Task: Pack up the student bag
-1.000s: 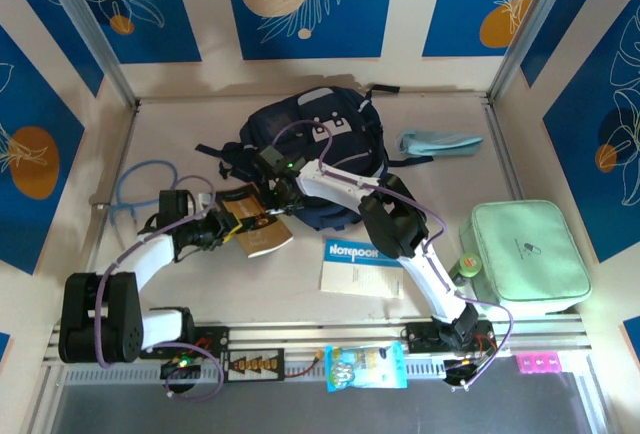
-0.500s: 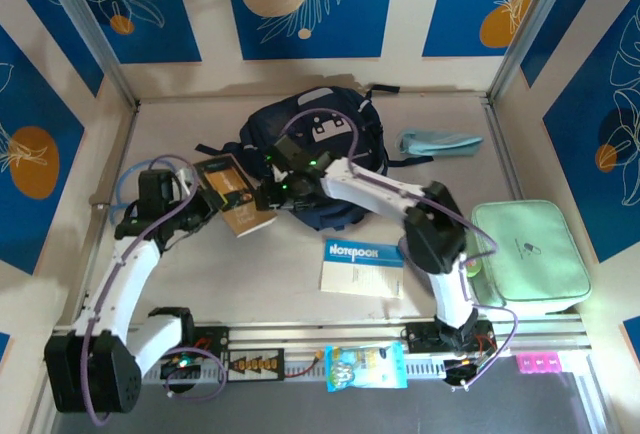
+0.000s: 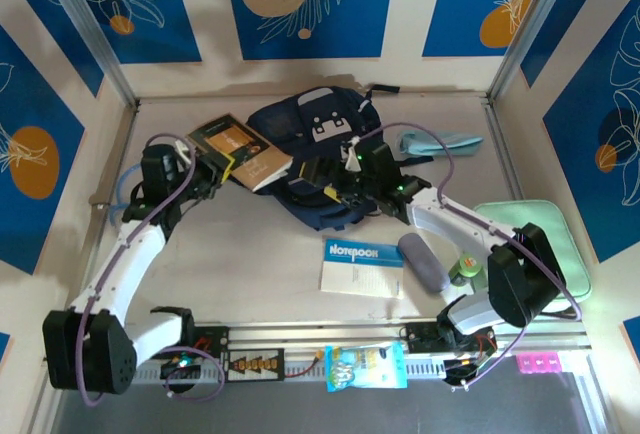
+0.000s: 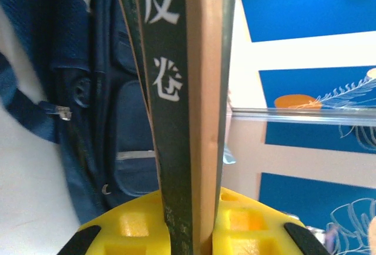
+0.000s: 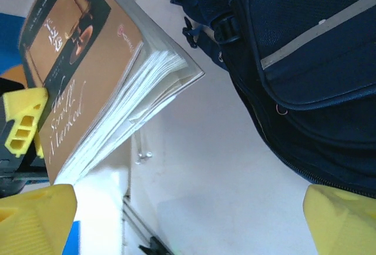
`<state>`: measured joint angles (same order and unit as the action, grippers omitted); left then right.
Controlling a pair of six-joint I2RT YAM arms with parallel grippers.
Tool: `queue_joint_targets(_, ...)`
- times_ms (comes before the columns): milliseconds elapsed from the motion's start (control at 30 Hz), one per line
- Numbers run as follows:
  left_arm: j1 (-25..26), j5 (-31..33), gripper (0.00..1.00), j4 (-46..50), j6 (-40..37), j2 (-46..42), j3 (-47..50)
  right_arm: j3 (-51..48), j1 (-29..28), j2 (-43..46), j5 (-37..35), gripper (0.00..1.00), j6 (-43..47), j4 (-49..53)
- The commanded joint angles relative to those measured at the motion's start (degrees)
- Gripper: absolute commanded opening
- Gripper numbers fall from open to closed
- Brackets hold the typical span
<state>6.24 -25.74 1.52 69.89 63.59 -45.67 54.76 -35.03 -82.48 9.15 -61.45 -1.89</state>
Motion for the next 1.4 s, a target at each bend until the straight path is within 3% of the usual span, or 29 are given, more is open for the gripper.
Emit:
queue_joint_targets(0,3.47,3.96,0.0,-9.61,5.95,1.56,-4.33,-4.12,2.39,1.01,6.01,0.99,-14.12,-19.61)
queue_joint_targets(367,13.15,11.34,0.0,-17.95,10.47,11.11,-11.01,-6.85,2.44,-6.78,4.84,0.99,-40.7,-40.45)
queue_joint_targets(1033,15.35,11.06,0.0,-19.71,13.1,13.28,-11.9,1.61,3.3,-14.92,0.96,1.0,-46.06,-49.73)
queue_joint_targets(1200,15.38,9.52,0.0,-20.64,12.91,13.66,-12.08,4.66,2.77,-17.7,0.48,0.96,-48.13,-51.46)
queue_joint_targets(1367,15.41,10.69,0.0,-18.85,11.95,12.32,-11.2,0.73,4.44,-16.56,-2.54,0.91,-48.59,-56.27)
